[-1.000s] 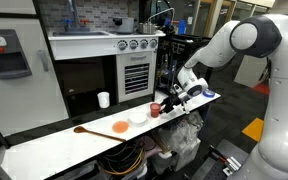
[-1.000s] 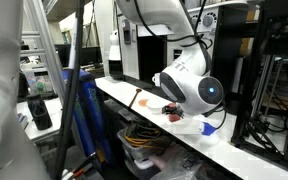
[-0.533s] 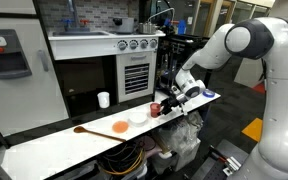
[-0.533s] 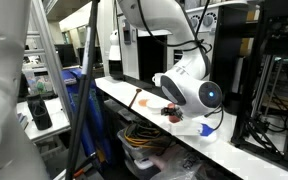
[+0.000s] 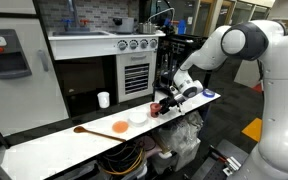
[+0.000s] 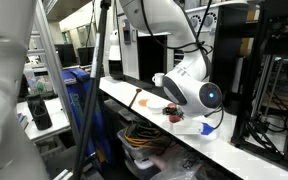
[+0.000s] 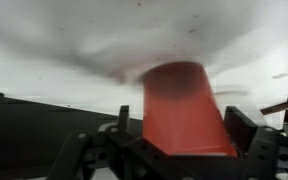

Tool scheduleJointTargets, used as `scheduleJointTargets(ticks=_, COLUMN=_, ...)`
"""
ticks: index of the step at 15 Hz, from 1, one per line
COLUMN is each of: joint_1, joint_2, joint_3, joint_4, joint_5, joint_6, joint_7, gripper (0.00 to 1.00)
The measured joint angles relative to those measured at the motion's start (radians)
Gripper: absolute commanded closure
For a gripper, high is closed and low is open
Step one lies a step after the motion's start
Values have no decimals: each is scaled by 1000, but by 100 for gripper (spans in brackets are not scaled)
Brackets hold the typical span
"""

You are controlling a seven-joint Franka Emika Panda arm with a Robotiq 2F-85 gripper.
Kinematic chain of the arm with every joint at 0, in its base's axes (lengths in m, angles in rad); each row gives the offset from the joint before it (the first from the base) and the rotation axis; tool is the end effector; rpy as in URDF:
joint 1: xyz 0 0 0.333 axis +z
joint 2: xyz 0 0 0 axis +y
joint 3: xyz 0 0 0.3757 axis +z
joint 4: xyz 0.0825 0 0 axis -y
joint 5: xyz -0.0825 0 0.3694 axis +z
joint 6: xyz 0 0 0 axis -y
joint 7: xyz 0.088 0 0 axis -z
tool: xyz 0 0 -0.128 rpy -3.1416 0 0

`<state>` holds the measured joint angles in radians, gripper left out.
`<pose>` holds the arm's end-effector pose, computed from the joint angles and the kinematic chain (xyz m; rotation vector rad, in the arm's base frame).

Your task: Pick the pink cup and pour the beans into the bowl

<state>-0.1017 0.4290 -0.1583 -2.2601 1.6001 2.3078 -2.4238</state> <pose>0.5253 -0.1034 0.2091 -2.3286 -0.9798 -1.0362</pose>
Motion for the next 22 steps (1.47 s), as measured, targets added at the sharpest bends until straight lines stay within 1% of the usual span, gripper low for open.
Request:
scheduleJointTargets(ticks=1, joint_1=0, joint_2=2, joint_3=0, joint_4=3, joint_5=2, joint_6=0, joint_7=-2, gripper=32)
scheduleJointTargets(ticks=2, joint_1=0, joint_2=2, joint_3=0, joint_4=5, joint_5=3, joint_6=0, joint_7=-4, gripper=39)
scheduleJointTargets(ticks=3, joint_1=0, joint_2=2, joint_3=0, joint_4=7, joint_5=3, joint_6=0, joint_7=-5, gripper=47)
scheduleJointTargets(ticks=4, joint_1=0, joint_2=2, joint_3=0, joint_4=8, joint_5=3, joint_6=0, joint_7=-5, gripper=52)
scheduleJointTargets(ticks=11, joint_1=0, joint_2=2, joint_3=0, joint_4=9, joint_5=3, joint_6=1, joint_7=-15, gripper=52)
scheduleJointTargets(ticks=14, joint_1=5, joint_2=-3, joint_3=0, joint_4=9, joint_5=2, joint_6=21, joint_7=-15, gripper=52)
scheduleJointTargets(ticks=18, joint_1=42, joint_2=-29, joint_3=0, joint_4=7, joint_5=-21, joint_6=115, joint_7=-15, gripper=52)
scheduleJointTargets(ticks=22, joint_1=88, joint_2=-82, joint_3=10, joint_4=-12, joint_5=-89, joint_6=220, joint_7=-12, gripper=52)
